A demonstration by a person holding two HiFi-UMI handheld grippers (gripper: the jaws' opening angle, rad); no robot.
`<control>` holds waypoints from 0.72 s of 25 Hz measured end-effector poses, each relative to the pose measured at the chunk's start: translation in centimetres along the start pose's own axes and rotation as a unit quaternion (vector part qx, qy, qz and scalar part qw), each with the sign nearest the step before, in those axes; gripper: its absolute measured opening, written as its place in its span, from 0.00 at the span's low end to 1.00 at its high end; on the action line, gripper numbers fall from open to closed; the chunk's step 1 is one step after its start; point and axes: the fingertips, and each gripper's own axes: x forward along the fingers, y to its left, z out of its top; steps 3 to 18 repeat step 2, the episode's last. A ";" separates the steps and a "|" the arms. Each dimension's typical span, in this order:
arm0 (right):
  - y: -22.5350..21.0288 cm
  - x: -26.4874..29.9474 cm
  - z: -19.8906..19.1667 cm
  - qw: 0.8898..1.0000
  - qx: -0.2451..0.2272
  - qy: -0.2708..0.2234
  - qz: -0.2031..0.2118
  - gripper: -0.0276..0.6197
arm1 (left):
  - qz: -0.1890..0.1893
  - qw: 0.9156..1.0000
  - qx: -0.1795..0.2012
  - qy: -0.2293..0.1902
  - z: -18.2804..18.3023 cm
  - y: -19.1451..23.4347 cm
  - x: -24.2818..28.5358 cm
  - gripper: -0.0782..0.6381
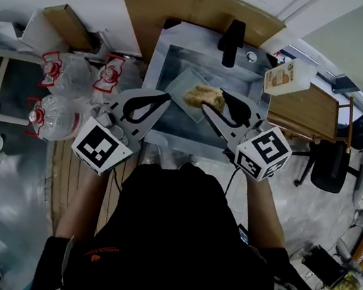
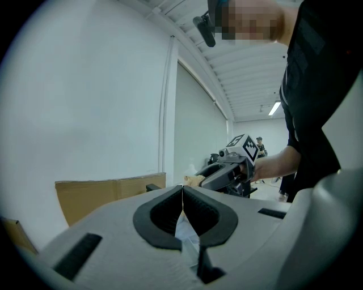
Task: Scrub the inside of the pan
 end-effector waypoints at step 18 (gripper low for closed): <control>0.2 0.1 0.0 1.000 -0.001 0.000 0.001 0.33 | 0.001 1.000 0.000 0.000 -0.1 0.0 -0.1 0.13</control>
